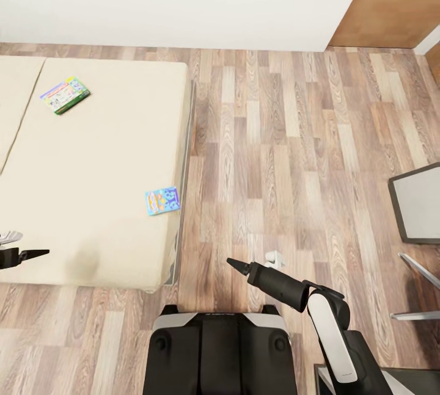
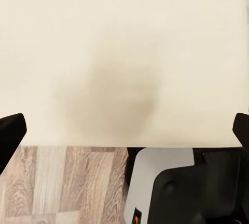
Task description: Put all the toys in the child's room - the three board games (two on the bed and one on the table), the two jigsaw puzzles on the table, and the tennis ball on the table - inside the toy box on the table in the child's room.
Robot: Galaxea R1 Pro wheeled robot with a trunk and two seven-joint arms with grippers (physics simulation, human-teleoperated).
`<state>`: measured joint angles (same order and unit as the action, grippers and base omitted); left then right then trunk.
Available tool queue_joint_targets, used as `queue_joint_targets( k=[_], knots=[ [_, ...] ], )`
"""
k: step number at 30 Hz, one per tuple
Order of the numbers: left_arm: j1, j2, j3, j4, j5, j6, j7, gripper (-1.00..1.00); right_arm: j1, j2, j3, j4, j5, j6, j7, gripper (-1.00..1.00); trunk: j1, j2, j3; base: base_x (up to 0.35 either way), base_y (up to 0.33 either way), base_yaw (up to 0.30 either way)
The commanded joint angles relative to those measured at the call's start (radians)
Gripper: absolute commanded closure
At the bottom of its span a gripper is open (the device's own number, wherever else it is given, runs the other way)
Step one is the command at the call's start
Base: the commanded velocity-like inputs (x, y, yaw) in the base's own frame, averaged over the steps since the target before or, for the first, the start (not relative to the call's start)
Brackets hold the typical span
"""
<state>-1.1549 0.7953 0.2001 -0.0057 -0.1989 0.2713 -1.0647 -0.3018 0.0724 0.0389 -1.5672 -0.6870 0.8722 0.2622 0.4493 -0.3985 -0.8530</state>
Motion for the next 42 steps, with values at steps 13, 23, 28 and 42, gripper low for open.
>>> queue_joint_targets(
  k=[13,23,28,42],
  knots=[
    [0.0,-0.013,0.008,0.0,-0.01,0.009,-0.003,-1.0,0.0,0.0,-0.001,0.004,0.004,-0.013,0.005,-1.0,0.001,-0.001,0.021,0.0,0.0,0.0],
    [0.0,-0.013,0.008,-0.001,-0.01,0.009,-0.003,-1.0,0.0,0.001,-0.001,0.004,0.004,-0.013,0.005,-1.0,0.001,-0.001,0.037,0.0,0.0,0.0],
    [-0.001,-0.013,0.008,-0.001,-0.01,0.009,-0.001,-1.0,0.0,0.001,-0.001,0.005,0.004,-0.014,0.005,-1.0,0.001,-0.001,0.046,0.0,0.0,0.0],
    [0.0,-0.026,0.008,0.0,-0.01,0.009,0.003,-1.0,0.0,0.001,-0.001,0.005,0.004,-0.014,0.005,-1.0,0.001,-0.001,0.069,0.0,0.0,0.0]
  ],
)
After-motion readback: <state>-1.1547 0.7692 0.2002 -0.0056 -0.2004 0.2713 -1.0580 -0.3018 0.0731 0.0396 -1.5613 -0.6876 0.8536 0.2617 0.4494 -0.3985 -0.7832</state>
